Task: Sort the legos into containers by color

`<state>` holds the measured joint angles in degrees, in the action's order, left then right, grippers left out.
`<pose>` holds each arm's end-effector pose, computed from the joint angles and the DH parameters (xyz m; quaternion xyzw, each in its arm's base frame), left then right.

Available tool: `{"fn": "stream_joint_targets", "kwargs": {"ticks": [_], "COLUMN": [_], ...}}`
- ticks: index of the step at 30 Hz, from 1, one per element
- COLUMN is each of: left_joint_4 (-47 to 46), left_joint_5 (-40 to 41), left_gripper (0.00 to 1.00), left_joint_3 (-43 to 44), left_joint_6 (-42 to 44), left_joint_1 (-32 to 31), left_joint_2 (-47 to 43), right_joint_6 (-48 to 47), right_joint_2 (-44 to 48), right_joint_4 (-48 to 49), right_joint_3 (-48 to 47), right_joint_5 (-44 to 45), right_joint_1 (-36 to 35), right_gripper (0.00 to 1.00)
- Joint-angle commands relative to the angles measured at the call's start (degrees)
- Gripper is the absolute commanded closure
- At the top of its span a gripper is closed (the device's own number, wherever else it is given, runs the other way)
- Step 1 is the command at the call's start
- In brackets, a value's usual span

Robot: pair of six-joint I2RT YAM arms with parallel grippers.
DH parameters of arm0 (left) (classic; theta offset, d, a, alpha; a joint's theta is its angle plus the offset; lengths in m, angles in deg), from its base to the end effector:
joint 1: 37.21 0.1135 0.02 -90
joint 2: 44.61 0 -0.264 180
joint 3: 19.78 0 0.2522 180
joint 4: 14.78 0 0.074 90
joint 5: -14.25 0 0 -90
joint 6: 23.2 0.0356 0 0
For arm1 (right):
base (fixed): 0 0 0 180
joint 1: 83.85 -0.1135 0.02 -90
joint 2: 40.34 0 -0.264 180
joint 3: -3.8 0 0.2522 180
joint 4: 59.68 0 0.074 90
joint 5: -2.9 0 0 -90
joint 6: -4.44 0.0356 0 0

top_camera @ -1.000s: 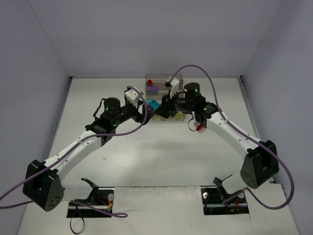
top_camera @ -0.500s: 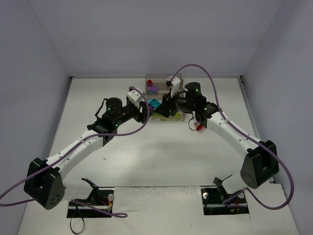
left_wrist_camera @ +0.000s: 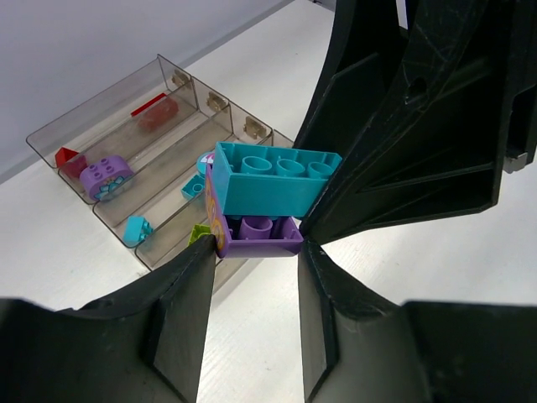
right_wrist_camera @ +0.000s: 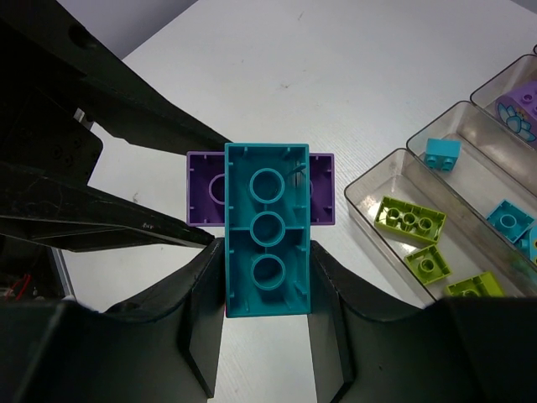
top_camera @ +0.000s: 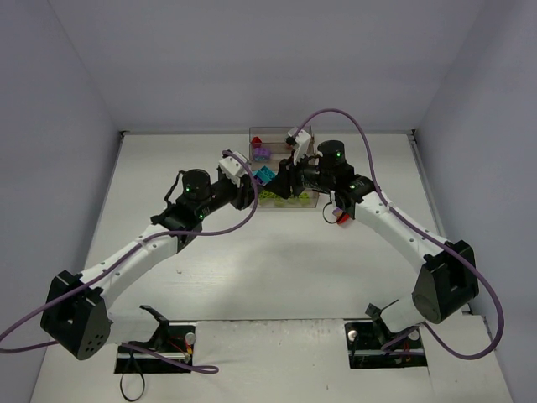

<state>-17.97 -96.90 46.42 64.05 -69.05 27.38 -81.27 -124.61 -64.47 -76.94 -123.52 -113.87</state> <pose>0.2450 -0.1673 0.3343 0.3012 0.6561 -0.3286 0.6090 0.2898 0.1919 0.3458 -0.3592 0.6551 0.4091 0.5238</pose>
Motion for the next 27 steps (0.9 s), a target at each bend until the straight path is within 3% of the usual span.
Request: {"fn": "stream_joint_targets", "kwargs": {"ticks": [1, 18, 27], "left_joint_4": [-6.69, -7.48, -1.96], "left_joint_5": [5.23, 9.28, 11.83], "left_gripper": [0.89, 0.92, 0.92], "left_joint_3": [0.20, -6.39, -6.83], "left_joint_6": [2.65, 5.91, 3.63], "left_joint_1": [0.63, 0.63, 0.90], "left_joint_2": [-1.67, -2.46, -6.06], "right_joint_6": [1.15, -1.30, -24.91], "right_joint_2": [2.27, 1.57, -6.25], "right_joint_4": [2.54, 0.43, -5.90], "right_joint_3": [-0.25, -1.75, -6.93], "right_joint_5": [-3.13, -2.07, 6.36], "right_joint_1": [-0.48, 1.45, 2.60], "right_gripper": [1.00, 1.00, 1.00]}}
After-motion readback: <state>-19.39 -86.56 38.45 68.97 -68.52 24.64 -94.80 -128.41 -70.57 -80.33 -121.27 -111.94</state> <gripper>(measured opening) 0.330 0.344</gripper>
